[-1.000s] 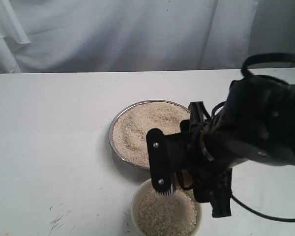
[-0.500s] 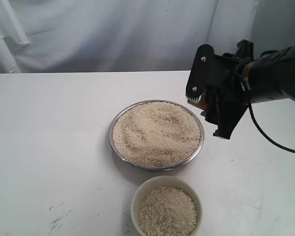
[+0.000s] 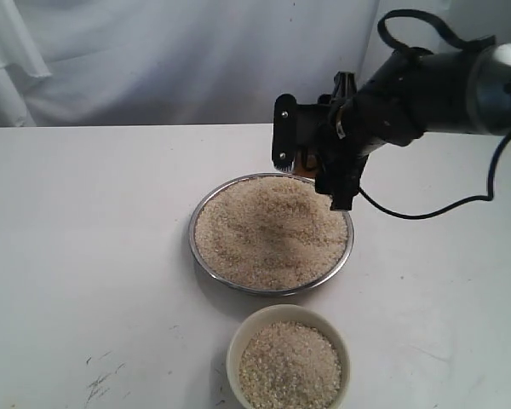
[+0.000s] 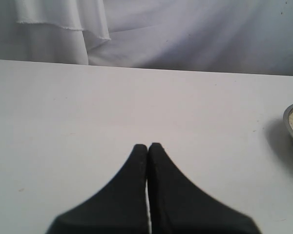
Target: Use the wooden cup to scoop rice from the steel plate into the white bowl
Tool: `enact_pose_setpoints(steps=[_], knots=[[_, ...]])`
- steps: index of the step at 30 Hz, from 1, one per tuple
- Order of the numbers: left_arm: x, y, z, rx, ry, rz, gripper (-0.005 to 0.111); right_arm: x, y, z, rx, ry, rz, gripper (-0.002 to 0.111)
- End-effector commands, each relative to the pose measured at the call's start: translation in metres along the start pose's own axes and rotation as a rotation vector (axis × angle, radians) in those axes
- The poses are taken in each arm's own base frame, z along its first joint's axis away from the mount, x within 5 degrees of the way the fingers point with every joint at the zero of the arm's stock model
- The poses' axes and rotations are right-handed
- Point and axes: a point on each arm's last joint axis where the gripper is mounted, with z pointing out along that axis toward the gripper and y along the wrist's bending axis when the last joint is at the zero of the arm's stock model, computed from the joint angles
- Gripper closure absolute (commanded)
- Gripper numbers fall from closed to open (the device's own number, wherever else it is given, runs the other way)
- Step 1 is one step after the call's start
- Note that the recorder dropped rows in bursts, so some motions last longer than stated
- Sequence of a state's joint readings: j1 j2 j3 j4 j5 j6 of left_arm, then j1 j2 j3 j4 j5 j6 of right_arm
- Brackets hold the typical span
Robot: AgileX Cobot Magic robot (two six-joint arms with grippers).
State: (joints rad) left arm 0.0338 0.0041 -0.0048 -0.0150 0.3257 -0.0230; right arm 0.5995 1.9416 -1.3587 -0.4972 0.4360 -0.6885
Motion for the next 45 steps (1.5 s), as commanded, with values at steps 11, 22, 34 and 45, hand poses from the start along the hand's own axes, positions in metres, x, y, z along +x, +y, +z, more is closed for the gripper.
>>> enact_pose_setpoints(steps=[11, 22, 34, 45], knots=[[0.001, 0.0, 0.0, 0.002, -0.006, 0.001, 0.107, -0.004, -0.004, 0.013, -0.039, 0.063, -0.186, 0.108], [0.001, 0.0, 0.0, 0.002, -0.006, 0.001, 0.107, -0.046, 0.007, -0.004, 0.024, 0.165, -0.595, 0.108], [0.001, 0.0, 0.0, 0.002, -0.006, 0.001, 0.107, -0.057, 0.01, 0.032, 0.051, 0.235, -0.728, 0.108], [0.001, 0.0, 0.0, 0.002, -0.006, 0.001, 0.107, -0.065, 0.002, 0.049, 0.074, 0.272, -0.74, 0.108]])
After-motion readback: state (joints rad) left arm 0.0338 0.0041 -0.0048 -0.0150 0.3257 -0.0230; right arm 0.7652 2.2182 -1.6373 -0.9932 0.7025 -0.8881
